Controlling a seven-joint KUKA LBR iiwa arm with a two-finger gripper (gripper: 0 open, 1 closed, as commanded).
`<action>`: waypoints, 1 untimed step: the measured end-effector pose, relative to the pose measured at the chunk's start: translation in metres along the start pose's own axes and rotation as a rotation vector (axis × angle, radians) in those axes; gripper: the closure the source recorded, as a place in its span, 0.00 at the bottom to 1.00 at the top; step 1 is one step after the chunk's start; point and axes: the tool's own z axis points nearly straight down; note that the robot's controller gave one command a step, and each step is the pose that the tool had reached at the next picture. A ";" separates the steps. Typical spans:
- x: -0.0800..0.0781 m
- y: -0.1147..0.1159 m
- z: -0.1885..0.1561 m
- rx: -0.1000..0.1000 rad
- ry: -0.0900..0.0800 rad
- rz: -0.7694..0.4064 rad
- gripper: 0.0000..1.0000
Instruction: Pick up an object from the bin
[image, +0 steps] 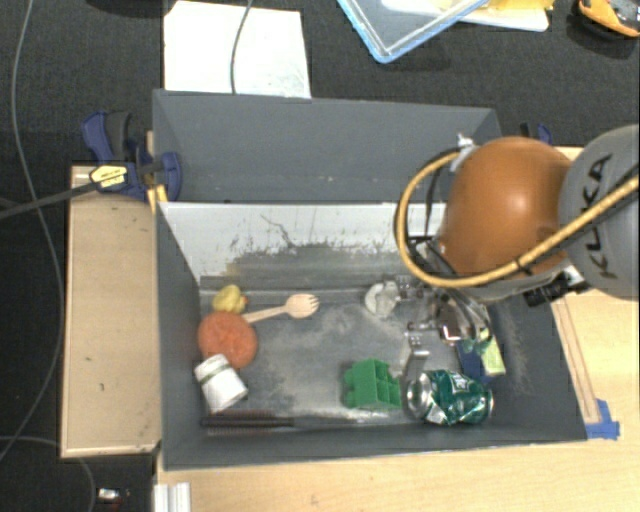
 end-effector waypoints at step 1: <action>-0.002 0.000 -0.004 -0.001 -0.008 0.002 0.00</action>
Offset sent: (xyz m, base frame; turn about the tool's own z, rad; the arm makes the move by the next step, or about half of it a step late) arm -0.0057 -0.0388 -0.1560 -0.4066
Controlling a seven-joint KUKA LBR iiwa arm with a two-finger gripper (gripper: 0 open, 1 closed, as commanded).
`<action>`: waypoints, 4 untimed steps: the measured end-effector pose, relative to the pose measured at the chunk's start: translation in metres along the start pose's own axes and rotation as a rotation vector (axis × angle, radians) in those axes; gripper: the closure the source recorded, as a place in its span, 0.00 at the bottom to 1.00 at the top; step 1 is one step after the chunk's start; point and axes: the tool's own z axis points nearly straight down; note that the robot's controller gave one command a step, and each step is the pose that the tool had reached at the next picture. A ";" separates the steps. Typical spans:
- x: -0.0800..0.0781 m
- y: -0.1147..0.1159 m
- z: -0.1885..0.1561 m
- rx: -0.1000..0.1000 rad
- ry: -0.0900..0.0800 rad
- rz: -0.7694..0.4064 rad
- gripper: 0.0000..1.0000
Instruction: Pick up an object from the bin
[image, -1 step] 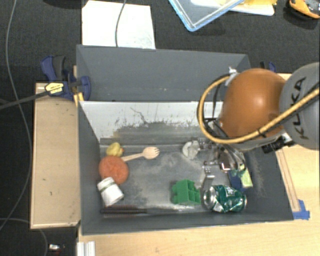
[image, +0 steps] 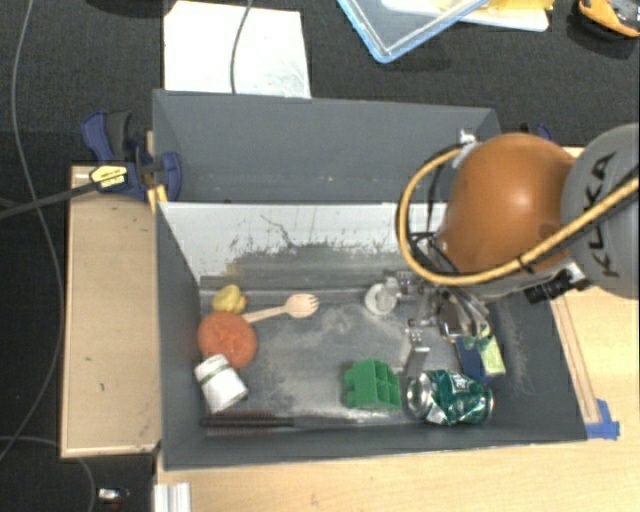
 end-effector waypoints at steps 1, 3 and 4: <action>0.002 -0.014 0.059 0.000 -0.002 -0.150 0.00; 0.020 -0.072 0.104 0.000 -0.002 -0.319 0.00; 0.020 -0.036 0.158 0.005 -0.031 -0.446 0.00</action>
Offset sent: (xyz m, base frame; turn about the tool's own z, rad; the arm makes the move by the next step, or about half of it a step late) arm -0.0118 -0.0329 -0.0710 -0.4912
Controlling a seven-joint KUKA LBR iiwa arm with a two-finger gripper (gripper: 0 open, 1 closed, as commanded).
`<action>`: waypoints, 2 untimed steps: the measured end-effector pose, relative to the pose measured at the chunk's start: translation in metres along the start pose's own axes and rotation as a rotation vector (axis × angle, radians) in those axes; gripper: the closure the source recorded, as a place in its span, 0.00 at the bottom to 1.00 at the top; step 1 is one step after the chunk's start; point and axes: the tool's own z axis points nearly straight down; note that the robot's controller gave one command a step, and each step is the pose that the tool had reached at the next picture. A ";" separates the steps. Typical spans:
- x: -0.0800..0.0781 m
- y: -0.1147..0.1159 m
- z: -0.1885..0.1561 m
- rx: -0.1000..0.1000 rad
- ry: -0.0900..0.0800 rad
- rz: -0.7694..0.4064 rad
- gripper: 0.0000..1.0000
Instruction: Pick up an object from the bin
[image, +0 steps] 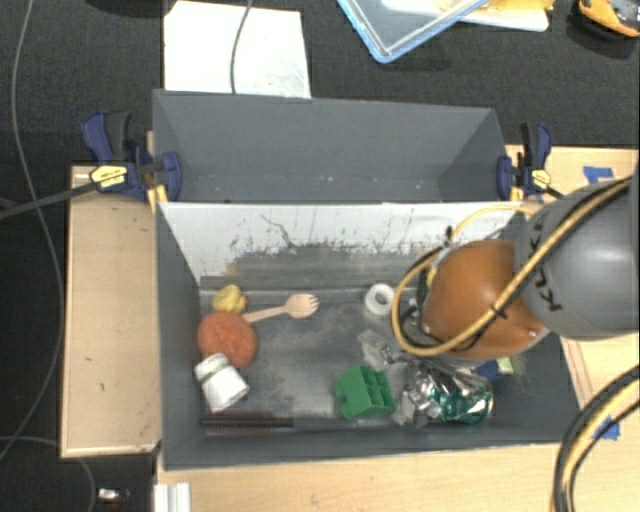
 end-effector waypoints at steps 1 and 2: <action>0.033 -0.064 0.001 -0.004 0.023 0.099 1.00; 0.033 -0.064 0.001 -0.005 0.023 0.099 1.00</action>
Offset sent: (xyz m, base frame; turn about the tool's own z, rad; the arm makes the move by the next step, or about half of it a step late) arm 0.0000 0.0000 0.0000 0.0000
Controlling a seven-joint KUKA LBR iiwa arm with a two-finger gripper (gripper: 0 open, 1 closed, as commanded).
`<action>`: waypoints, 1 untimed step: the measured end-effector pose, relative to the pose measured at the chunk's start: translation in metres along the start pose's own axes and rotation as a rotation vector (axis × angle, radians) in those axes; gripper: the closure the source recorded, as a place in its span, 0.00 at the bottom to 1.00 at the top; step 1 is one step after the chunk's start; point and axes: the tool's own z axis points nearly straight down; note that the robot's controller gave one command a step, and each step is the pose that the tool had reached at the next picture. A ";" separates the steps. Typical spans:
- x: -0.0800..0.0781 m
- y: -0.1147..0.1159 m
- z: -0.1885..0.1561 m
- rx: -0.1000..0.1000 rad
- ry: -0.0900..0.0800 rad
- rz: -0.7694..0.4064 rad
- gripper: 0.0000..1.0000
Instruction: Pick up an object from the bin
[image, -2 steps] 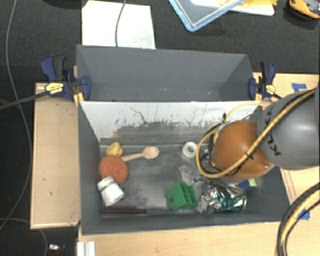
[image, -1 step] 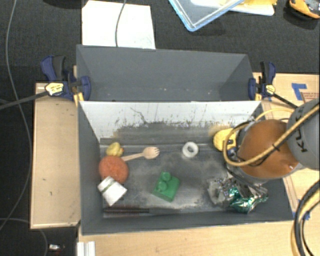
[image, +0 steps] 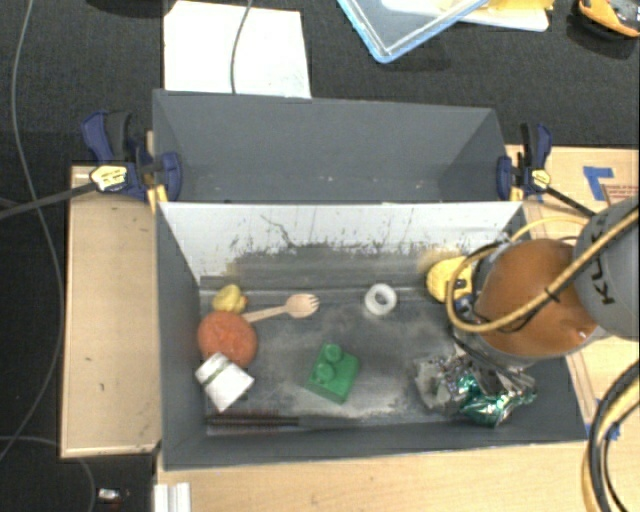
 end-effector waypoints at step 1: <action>0.000 0.000 -0.005 0.001 -0.003 0.002 1.00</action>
Offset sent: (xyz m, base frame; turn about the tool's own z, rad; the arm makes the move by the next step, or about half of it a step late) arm 0.0001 0.0002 0.0567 0.0013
